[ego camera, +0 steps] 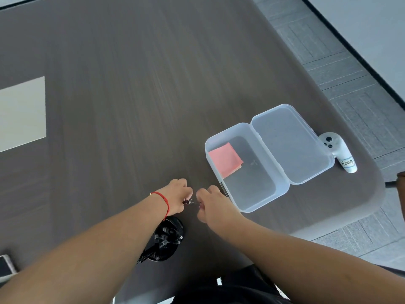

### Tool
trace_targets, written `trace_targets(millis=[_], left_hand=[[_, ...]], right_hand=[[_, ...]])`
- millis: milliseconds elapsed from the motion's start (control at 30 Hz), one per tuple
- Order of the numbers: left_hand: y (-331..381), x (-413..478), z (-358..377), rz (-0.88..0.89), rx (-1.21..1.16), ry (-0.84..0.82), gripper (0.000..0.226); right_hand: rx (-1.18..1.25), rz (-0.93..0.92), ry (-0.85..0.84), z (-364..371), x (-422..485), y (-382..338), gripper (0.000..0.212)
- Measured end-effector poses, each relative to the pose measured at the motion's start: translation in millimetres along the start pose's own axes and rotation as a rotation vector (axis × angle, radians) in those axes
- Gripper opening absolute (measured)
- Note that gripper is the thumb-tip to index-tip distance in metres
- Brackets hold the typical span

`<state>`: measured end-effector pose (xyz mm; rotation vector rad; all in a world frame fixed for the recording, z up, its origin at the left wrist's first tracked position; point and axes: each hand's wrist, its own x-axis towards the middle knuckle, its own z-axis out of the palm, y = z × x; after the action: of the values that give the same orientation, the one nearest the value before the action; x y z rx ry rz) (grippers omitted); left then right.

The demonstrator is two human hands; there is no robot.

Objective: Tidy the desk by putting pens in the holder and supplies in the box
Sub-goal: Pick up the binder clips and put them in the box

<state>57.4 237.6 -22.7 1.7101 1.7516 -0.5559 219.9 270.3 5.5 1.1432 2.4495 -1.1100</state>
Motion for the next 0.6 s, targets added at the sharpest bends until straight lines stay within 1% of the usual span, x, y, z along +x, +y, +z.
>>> trace_targets(millis=[67,100,133,167,200,233,267,333,467,533,600], left_hand=[[2.1,1.6,1.4,-0.007,0.024,-0.011,0.031],[4.0,2.7,1.2,-0.012,0.045,-0.019,0.032],[5.9,4.4,1.1,-0.015,0.070,-0.029,0.033],[8.6,5.2,-0.1,-0.019,0.092,-0.037,0.034],[10.8,7.0,-0.3,-0.024,0.112,-0.040,0.035],[12.6,8.5,-0.3,-0.029,0.131,-0.037,0.037],[13.9,10.4,0.4,-0.033,0.145,-0.034,0.039],[15.0,13.4,2.4,-0.045,0.158,-0.032,0.042],[15.2,15.7,4.6,-0.063,0.133,-0.029,0.044],[14.8,14.1,2.9,-0.076,0.102,-0.026,0.040],[13.5,11.1,-0.3,-0.095,0.033,-0.011,0.033]], right_hand=[[0.149,-0.071,0.123,-22.2,-15.8,-5.6,0.009],[0.232,-0.086,0.216,-36.9,-23.6,-6.5,0.008],[0.292,-0.071,0.314,-50.7,-28.8,-2.3,0.008],[0.308,-0.030,0.393,-63.6,-30.6,6.0,0.008],[0.279,0.036,0.436,-74.0,-28.9,18.8,0.009],[0.226,0.126,0.423,-82.6,-25.4,33.3,0.011],[0.166,0.218,0.370,-86.9,-19.4,48.5,0.012],[0.057,0.316,0.211,-85.6,-7.7,71.0,0.019],[-0.195,0.337,-0.122,-65.9,15.4,89.0,0.039],[-0.269,0.315,-0.191,-64.0,20.7,90.3,0.038],[-0.270,0.312,-0.206,-67.6,20.2,91.2,0.037]])
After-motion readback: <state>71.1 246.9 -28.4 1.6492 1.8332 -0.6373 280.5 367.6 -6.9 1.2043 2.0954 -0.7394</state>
